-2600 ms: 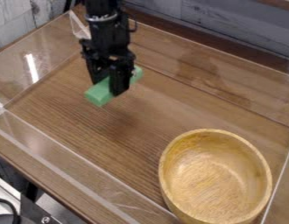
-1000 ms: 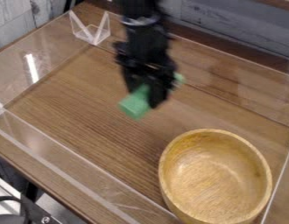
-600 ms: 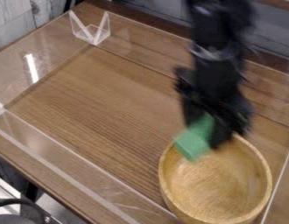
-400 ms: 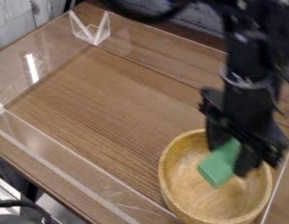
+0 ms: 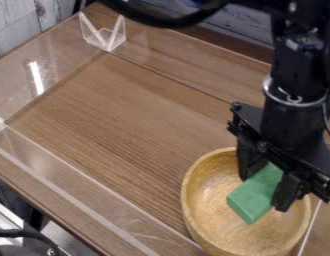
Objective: Put the green block in the brown bowl
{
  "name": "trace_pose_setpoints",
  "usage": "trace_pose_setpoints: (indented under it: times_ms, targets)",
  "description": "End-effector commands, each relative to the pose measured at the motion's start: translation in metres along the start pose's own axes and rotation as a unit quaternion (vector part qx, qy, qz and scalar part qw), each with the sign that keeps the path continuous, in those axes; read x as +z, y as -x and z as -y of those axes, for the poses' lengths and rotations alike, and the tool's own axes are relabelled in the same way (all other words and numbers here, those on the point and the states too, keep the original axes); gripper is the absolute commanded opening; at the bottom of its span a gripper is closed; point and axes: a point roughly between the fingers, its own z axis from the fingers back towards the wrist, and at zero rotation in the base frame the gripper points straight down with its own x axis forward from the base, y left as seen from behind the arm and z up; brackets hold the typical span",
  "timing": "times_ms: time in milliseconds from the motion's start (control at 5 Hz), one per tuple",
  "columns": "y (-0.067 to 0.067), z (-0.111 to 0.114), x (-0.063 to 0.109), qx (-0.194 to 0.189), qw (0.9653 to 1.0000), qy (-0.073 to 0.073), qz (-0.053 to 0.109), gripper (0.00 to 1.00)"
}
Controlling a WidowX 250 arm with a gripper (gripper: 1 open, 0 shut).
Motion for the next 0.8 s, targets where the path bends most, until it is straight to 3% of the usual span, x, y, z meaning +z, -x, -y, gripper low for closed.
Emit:
trace_pose_setpoints:
  times_ms: [0,600]
  targets:
    - [0.000,0.007,0.014,0.011,0.9995,0.003,0.028,0.00]
    - [0.012,0.014,0.004,0.034,0.9988,0.007,0.035,0.00]
